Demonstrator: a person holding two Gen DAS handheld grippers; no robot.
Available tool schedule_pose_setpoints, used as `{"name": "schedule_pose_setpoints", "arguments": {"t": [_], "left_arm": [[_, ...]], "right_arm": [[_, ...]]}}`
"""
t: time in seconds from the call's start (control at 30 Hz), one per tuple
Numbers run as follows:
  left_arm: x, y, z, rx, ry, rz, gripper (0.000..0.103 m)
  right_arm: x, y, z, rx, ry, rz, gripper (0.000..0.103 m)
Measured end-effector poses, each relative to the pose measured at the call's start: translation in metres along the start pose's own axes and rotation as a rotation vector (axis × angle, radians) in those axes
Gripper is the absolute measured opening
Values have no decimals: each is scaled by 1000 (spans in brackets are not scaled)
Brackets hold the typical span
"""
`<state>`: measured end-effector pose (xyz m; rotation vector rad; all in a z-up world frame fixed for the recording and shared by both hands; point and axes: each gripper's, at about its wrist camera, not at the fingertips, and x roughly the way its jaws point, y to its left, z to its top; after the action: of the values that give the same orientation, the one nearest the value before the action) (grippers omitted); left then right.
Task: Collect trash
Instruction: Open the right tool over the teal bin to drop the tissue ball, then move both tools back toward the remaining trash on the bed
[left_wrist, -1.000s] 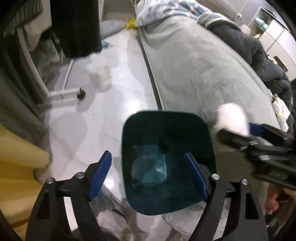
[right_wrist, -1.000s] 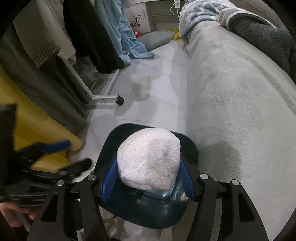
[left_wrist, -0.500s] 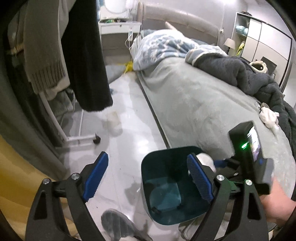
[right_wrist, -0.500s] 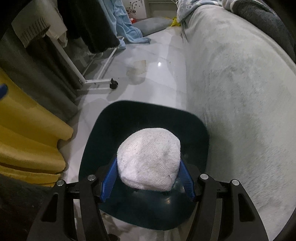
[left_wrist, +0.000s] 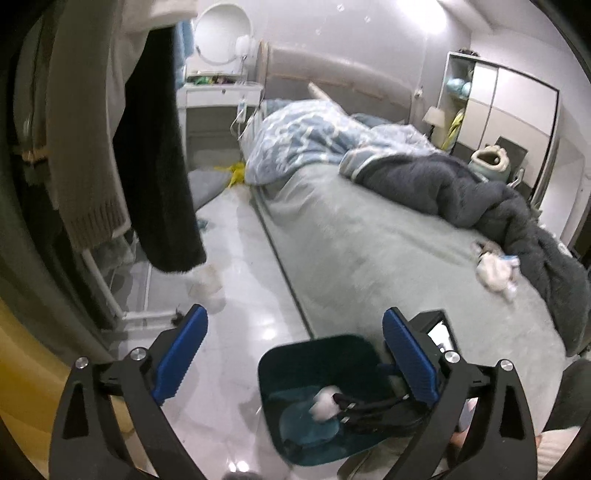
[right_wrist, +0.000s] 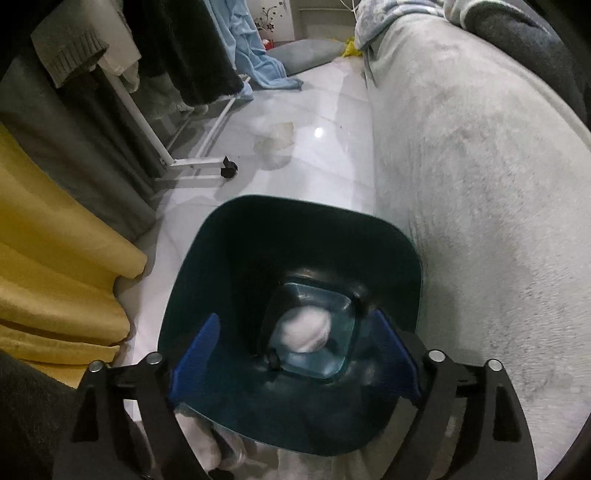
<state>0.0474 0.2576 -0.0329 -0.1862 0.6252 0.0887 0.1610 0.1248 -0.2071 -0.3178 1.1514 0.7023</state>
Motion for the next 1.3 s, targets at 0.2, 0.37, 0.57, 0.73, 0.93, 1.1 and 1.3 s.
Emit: {"name": "schedule_pose_setpoints", "arguments": {"t": [0.2, 0.37, 0.57, 0.73, 0.93, 1.1, 1.3], "left_arm": [[-20, -19, 21, 10, -95, -55, 98], [-25, -31, 32, 13, -114, -56, 98], [-27, -43, 49, -35, -128, -86, 98], [-21, -65, 58, -20, -131, -104, 98], [-9, -100, 63, 27, -123, -127, 98], [7, -130, 64, 75, -102, -153, 98], [23, -158, 61, 120, -84, -184, 98]], "right_arm": [[-29, 0, 2, -5, -83, 15, 92], [-67, -2, 5, -34, -185, 15, 96], [-117, -26, 1, -48, -296, -16, 98], [-155, -61, -6, -57, -362, -66, 99], [-189, -112, -17, -27, -414, -107, 99], [-205, -152, -24, 27, -447, -132, 100], [-214, -195, -36, 60, -467, -175, 100]]}}
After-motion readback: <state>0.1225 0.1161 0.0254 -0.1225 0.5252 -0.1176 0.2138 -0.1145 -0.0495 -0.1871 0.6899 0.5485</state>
